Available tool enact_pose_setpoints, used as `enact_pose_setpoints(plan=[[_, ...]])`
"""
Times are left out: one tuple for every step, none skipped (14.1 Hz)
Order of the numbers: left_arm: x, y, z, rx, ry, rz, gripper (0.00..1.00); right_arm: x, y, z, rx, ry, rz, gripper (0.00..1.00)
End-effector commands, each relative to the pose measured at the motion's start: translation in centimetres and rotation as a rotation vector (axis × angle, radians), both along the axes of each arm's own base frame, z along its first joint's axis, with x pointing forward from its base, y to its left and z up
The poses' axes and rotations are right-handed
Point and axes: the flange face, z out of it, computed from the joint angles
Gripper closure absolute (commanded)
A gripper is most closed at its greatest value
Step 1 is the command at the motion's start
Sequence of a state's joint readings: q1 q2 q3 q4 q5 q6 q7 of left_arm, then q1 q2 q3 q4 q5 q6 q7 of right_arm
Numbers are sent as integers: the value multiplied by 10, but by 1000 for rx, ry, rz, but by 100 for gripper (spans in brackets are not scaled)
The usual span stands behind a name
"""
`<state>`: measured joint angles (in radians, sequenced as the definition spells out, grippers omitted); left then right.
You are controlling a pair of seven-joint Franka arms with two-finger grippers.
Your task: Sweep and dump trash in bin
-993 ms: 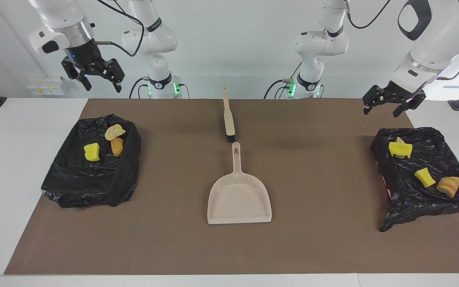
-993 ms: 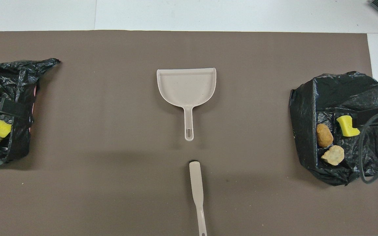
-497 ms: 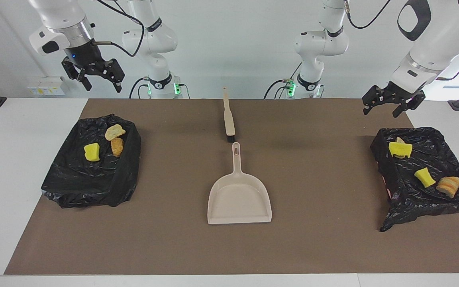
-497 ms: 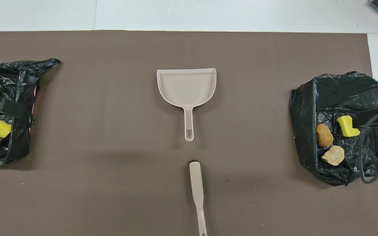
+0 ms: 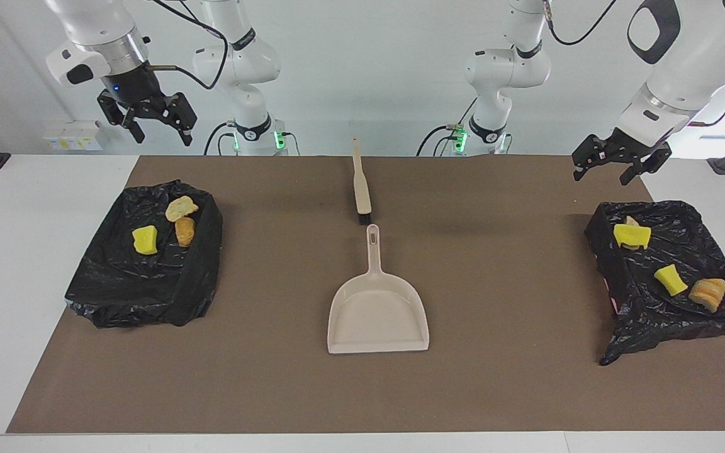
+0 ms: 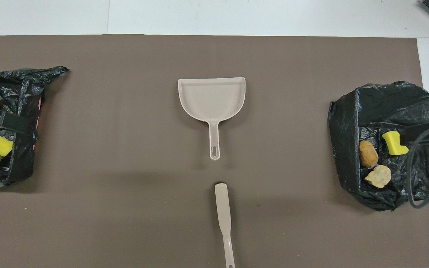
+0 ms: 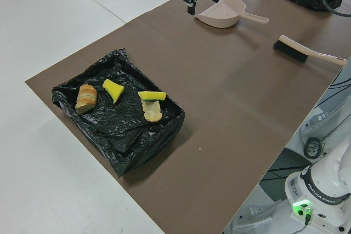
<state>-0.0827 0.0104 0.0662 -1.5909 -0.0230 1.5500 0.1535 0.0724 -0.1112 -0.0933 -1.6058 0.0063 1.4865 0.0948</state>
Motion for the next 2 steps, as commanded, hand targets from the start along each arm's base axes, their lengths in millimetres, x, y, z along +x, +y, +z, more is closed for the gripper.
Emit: enact_pose_setpoints(plan=[[-8,4,0,14,-13,-8,0,-9,-3,0,3,11,21,0],[-8,4,0,14,-13,-8,0,-9,-3,0,3,11,21,0]])
